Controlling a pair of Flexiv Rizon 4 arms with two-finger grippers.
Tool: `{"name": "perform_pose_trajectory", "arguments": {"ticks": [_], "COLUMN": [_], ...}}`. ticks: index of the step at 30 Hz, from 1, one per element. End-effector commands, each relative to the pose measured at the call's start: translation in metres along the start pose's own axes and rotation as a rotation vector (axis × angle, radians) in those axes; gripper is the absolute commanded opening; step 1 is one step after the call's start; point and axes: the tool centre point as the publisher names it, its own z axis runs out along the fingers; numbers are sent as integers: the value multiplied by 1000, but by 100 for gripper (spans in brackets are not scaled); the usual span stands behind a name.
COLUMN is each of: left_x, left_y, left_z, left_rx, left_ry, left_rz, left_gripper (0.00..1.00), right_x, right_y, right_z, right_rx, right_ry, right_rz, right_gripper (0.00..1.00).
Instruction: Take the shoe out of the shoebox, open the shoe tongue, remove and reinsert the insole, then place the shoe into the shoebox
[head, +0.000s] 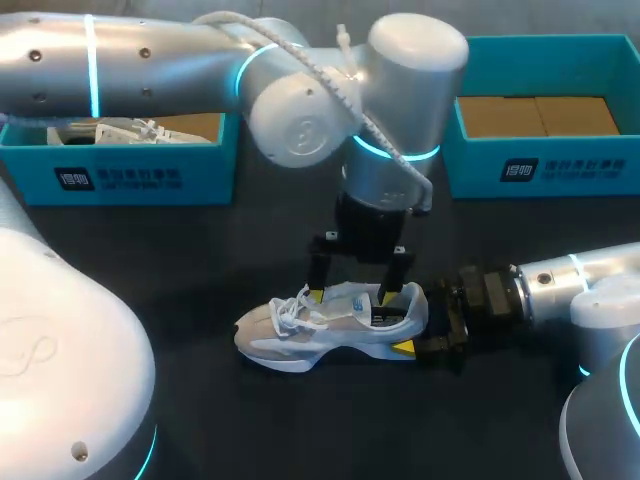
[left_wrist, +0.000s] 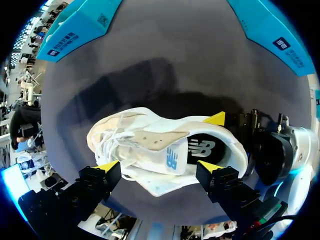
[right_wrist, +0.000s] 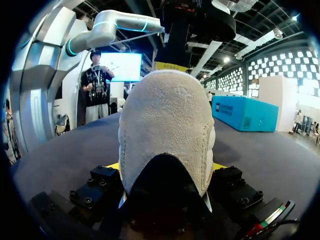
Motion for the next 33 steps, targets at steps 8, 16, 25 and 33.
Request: {"name": "perform_pose_trajectory", "arguments": {"ticks": [8, 16, 25, 33], "left_x": [11, 7, -6, -22], "left_y": [-9, -7, -2, -2], "left_z": [14, 26, 26, 24], "left_rx": [-5, -11, -14, -18], "left_ry": [-137, -182, -200, -198], "left_rz": [-24, -18, 1, 2], "left_gripper": [100, 100, 100, 100], "right_x": [1, 1, 1, 1], "right_y": [-1, -1, -1, -1], "right_z": [0, 0, 0, 0], "right_rx": [3, 3, 3, 3], "right_ry": [-1, -1, -1, -1], "right_rz": [0, 0, 0, 0], "right_gripper": [0, 0, 0, 0]}}
